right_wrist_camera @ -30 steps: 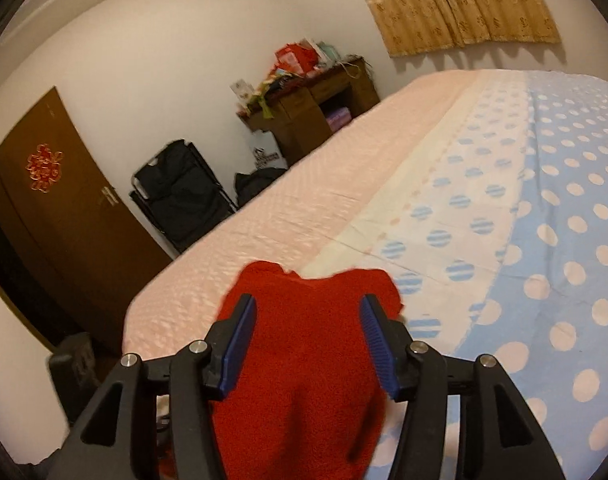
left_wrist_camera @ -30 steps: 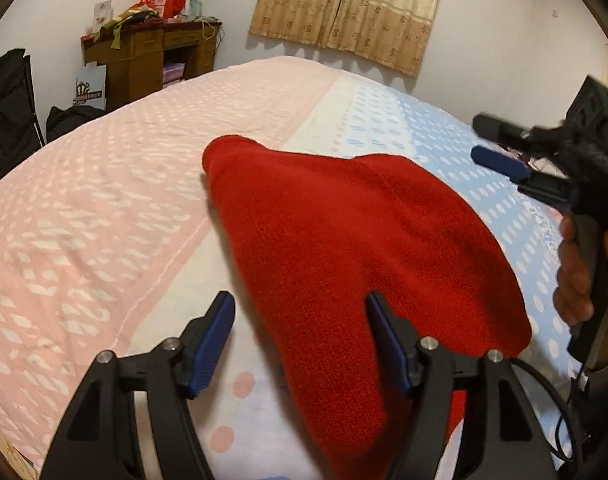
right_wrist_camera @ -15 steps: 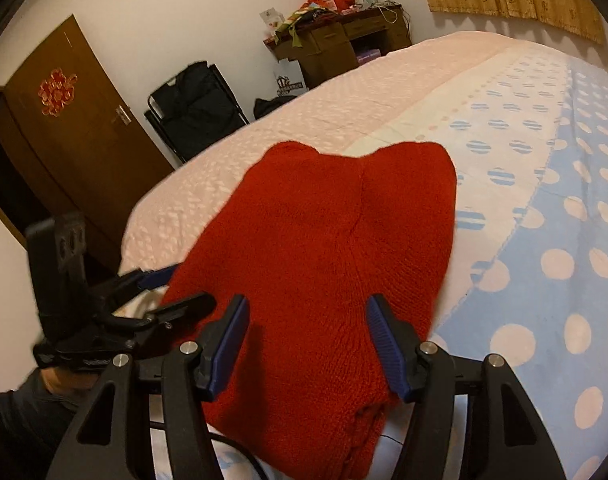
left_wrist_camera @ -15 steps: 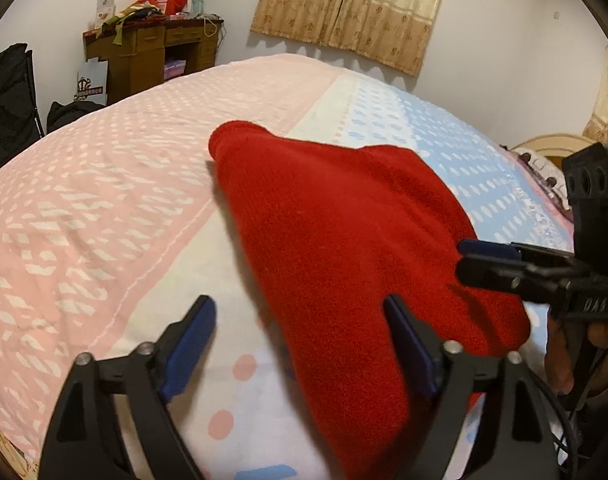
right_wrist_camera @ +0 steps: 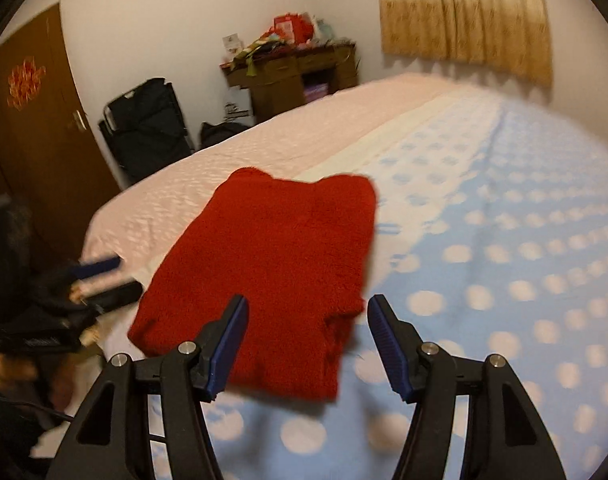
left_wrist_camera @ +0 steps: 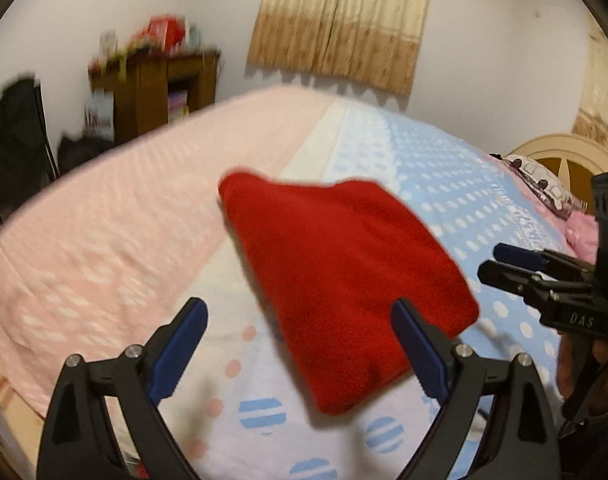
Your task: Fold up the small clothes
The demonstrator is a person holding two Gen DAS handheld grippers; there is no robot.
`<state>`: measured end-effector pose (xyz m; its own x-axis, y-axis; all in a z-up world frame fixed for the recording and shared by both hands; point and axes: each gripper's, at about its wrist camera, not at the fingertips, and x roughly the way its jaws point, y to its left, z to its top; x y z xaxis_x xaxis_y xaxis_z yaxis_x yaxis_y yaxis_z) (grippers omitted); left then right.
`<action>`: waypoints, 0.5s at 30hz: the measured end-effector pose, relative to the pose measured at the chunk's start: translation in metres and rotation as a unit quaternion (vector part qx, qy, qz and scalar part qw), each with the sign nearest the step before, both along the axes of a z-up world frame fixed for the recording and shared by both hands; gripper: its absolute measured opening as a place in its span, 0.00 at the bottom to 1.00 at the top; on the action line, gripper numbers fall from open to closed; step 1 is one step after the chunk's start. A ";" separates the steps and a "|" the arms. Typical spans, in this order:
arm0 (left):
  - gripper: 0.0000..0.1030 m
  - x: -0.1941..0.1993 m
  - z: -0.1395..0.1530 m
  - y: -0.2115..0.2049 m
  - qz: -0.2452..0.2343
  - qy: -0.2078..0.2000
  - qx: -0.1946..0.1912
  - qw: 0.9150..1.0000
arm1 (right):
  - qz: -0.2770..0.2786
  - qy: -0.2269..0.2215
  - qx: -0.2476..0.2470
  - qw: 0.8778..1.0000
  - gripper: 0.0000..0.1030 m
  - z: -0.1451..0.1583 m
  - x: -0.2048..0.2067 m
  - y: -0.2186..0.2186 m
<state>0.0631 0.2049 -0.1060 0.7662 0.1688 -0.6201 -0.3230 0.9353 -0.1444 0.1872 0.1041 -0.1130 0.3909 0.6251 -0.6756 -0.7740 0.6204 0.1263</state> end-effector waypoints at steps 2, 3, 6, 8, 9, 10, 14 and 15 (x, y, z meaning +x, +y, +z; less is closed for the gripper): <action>0.93 -0.007 0.013 -0.007 -0.001 -0.019 0.021 1.000 | -0.009 -0.033 0.005 0.999 0.62 0.012 -0.019 -0.010; 0.93 -0.010 0.018 -0.009 0.000 -0.028 0.028 0.999 | -0.010 -0.040 0.011 0.999 0.62 0.016 -0.027 -0.015; 1.00 -0.015 0.032 -0.015 -0.001 -0.051 0.044 0.998 | -0.019 -0.057 0.028 0.998 0.63 0.031 -0.048 -0.027; 1.00 -0.017 0.037 -0.017 -0.004 -0.059 0.054 0.997 | -0.023 -0.067 0.034 0.997 0.64 0.039 -0.056 -0.033; 1.00 -0.017 0.038 -0.018 -0.008 -0.061 0.056 0.997 | -0.025 -0.076 0.036 0.996 0.64 0.045 -0.062 -0.038; 1.00 -0.018 0.039 -0.020 -0.009 -0.061 0.057 0.996 | -0.027 -0.083 0.037 0.995 0.64 0.048 -0.065 -0.041; 1.00 -0.021 0.039 -0.023 -0.013 -0.063 0.055 0.996 | -0.044 -0.088 0.043 0.994 0.65 0.054 -0.070 -0.049; 1.00 -0.021 0.038 -0.024 -0.014 -0.063 0.055 0.996 | -0.049 -0.088 0.046 0.994 0.65 0.055 -0.072 -0.053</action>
<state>0.0421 0.1813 -0.0675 0.8424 0.2089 -0.4967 -0.2829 0.9560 -0.0776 0.1148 0.0512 -0.0580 0.5599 0.6344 -0.5329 -0.7262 0.6855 0.0530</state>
